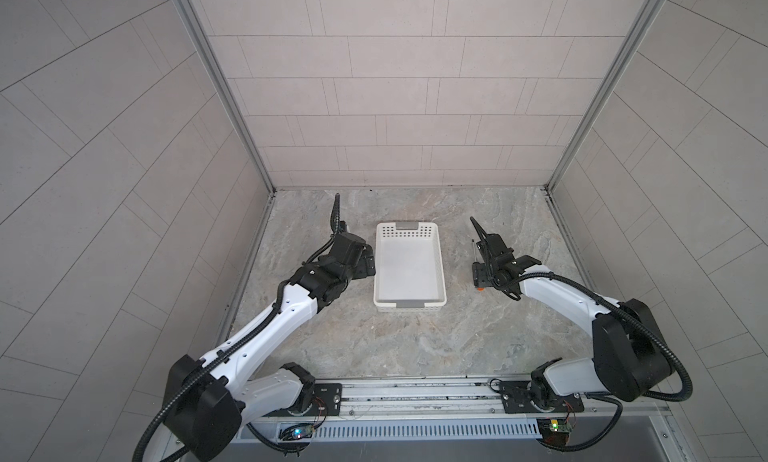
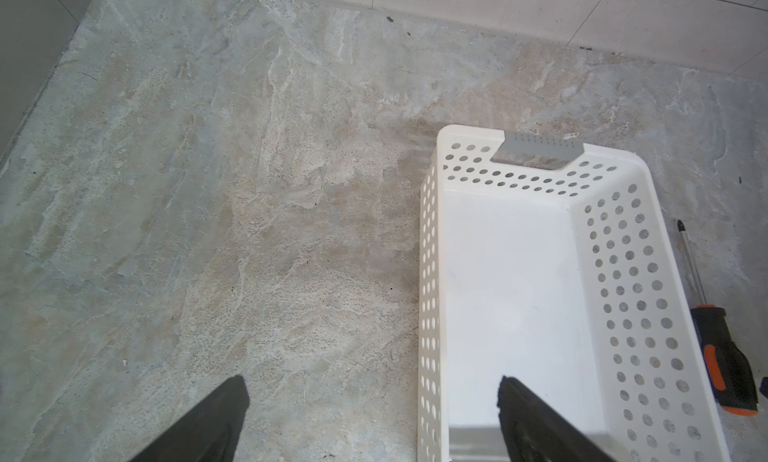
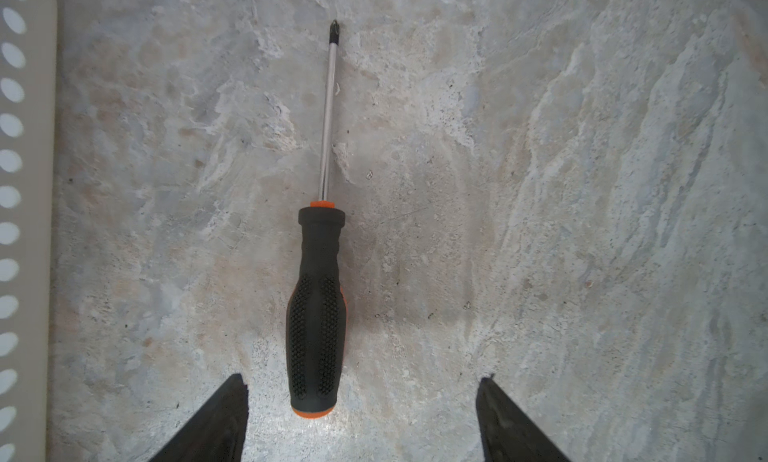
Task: Put the screwdriver in the bin
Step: 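Lower the right gripper and close it on the black screwdriver handle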
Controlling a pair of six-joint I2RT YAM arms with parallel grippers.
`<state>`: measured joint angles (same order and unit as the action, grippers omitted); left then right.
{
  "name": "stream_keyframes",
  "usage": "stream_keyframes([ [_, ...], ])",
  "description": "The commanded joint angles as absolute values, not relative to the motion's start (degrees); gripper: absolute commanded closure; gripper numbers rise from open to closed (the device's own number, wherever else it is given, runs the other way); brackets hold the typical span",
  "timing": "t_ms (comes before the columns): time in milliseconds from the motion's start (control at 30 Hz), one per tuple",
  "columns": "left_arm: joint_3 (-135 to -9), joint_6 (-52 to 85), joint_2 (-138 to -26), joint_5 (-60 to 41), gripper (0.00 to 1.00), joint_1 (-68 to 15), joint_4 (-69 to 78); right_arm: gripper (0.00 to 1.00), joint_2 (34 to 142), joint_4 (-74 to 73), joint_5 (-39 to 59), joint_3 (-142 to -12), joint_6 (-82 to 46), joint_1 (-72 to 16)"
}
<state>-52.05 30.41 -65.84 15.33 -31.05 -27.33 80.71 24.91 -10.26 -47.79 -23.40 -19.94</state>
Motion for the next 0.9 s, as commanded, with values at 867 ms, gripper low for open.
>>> stream_keyframes([
  [867, -51.84, 30.61, -63.48, 18.90, 0.00, -31.20, -28.48, 0.58, 91.30, 15.64, -2.02, -47.59, -25.04, -16.70],
])
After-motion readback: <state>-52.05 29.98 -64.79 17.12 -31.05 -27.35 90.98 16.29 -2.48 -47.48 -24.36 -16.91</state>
